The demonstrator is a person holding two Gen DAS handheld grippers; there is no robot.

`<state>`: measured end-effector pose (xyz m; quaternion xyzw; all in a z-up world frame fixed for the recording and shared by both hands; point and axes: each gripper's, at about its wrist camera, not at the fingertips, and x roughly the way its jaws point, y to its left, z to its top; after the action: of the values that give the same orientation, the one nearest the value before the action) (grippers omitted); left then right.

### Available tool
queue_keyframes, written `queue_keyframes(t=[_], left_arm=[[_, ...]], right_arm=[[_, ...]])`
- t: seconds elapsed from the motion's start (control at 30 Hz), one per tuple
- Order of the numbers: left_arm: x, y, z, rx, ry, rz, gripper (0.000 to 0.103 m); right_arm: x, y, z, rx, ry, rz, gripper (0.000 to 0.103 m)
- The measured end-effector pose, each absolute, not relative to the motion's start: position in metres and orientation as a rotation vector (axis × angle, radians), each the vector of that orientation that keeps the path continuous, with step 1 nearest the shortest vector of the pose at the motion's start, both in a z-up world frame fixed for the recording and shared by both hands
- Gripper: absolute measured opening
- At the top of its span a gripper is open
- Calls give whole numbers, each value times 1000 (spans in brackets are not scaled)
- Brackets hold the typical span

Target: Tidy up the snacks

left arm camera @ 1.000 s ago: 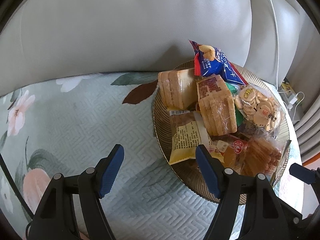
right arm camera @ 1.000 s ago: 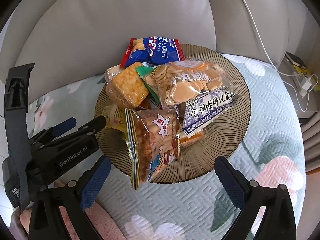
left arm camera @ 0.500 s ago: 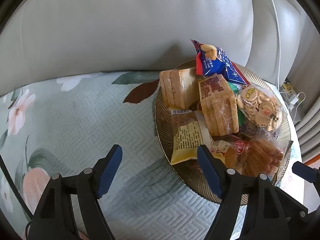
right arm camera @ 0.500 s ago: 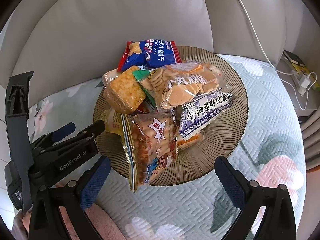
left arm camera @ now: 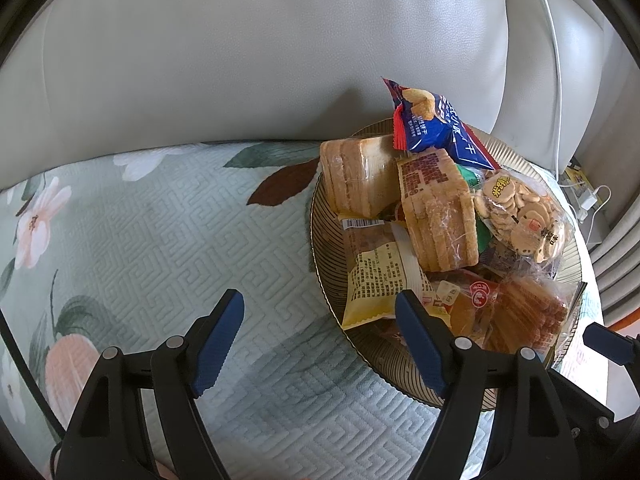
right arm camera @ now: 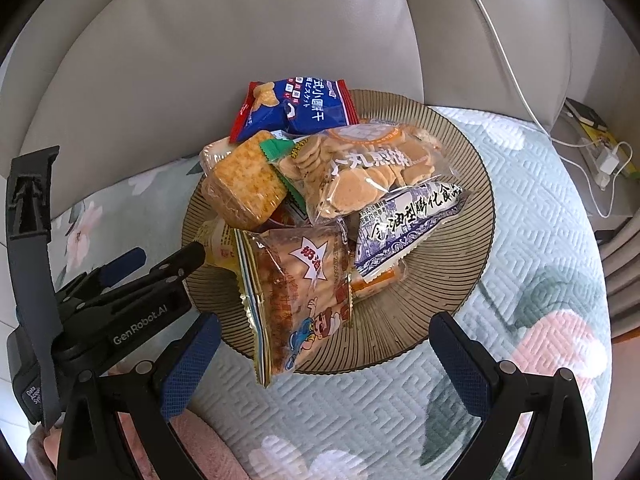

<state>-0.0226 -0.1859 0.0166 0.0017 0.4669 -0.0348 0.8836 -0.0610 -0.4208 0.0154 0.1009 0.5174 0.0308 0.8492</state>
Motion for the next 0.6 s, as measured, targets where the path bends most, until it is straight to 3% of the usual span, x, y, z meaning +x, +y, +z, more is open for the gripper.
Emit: queue_keyframes(t=[0.6], left_arm=[[-22, -185, 16, 2, 977, -72, 80]], right_arm=[[-60, -416, 14, 201, 1099, 68, 103]])
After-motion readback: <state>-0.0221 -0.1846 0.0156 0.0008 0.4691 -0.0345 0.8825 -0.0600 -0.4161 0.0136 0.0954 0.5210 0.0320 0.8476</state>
